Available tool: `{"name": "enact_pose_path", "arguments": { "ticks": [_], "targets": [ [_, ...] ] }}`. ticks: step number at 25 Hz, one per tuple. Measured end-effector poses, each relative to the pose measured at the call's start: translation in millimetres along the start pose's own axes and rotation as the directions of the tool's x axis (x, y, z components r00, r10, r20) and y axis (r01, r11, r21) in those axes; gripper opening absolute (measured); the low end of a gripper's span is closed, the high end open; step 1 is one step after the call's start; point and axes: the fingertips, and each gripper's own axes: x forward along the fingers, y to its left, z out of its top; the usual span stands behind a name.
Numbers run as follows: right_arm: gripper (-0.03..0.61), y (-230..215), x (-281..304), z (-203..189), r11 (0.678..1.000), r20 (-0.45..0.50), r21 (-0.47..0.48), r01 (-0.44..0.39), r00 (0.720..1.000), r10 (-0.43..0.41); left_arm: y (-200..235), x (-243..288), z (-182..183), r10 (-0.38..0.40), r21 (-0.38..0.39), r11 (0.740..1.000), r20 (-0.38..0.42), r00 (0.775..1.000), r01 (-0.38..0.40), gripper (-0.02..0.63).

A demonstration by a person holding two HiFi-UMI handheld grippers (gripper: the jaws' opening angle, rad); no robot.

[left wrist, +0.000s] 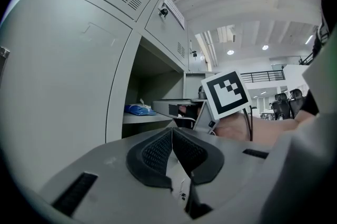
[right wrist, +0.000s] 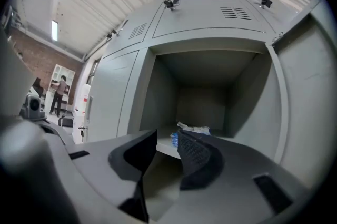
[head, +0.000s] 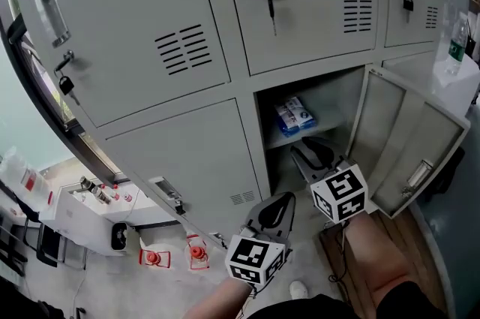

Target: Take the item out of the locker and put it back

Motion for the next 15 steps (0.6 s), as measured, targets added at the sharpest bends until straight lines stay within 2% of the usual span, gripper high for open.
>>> {"name": "enact_pose_path", "arguments": {
  "ticks": [4,9,15],
  "targets": [
    [0.215,-5,24,0,0.989,-0.039,-0.150,0.004,0.999,-0.010,9,5,-1,0.015,-0.001,1.000,-0.007,1.000,-0.015,0.018],
    [0.244,-11,49,-4,0.945,-0.080,-0.328,0.004,0.996,-0.032,17,10,-1,0.029,-0.001,1.000,-0.010,1.000,-0.029,0.018],
    [0.290,-17,70,-13,0.924,-0.144,-0.382,-0.030,0.989,-0.027,24,16,-2,0.035,-0.002,0.999,-0.014,0.999,-0.035,0.018]
  ]
}}
